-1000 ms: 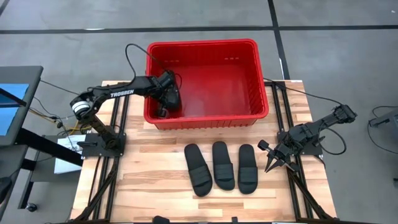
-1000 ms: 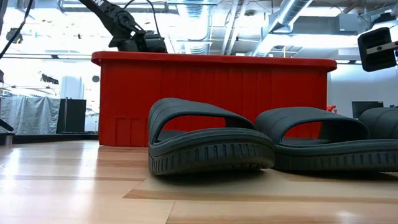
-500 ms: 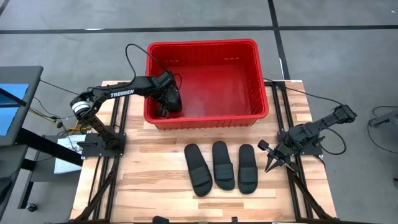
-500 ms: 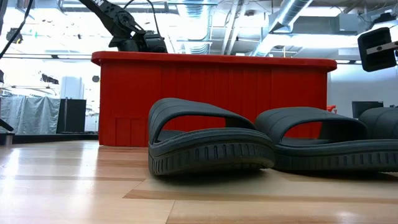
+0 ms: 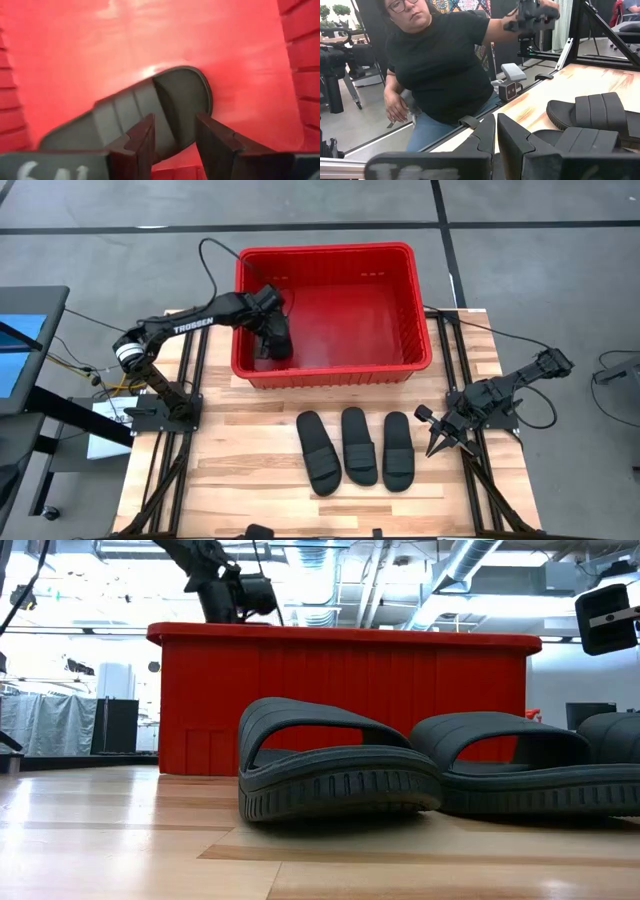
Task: Pick and place slides into bin
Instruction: Put the black slipper into the red container
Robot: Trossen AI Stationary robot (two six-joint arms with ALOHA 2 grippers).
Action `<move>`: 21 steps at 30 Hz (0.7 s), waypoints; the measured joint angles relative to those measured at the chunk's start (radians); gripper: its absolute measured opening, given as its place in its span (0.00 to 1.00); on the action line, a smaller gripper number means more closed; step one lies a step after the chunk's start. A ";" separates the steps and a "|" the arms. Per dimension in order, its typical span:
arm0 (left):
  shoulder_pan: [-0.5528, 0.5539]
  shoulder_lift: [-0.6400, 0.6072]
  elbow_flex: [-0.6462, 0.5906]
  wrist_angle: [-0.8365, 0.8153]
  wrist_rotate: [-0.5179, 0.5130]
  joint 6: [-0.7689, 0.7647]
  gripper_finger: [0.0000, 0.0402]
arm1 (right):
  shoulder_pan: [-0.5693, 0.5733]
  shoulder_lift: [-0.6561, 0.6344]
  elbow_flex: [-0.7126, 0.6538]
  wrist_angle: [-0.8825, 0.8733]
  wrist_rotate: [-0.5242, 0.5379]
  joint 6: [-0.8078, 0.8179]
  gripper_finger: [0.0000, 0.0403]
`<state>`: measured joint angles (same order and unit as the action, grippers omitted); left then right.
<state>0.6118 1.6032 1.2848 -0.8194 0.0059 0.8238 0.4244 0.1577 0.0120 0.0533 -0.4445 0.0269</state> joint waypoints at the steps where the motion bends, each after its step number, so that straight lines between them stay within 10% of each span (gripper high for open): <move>1: -0.005 0.000 0.022 -0.013 -0.012 0.000 0.31 | 0.000 0.000 0.000 0.000 0.000 0.000 0.03; 13: -0.108 0.000 0.333 -0.093 -0.412 0.001 0.31 | 0.000 0.000 0.000 0.000 0.000 0.000 0.03; 21: -0.240 0.000 0.513 -0.120 -0.614 -0.296 0.31 | 0.000 0.000 0.000 0.000 0.000 0.000 0.03</move>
<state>0.3717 1.6028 1.7980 -0.9392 -0.6078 0.5276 0.4244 0.1577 0.0120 0.0534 -0.4445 0.0269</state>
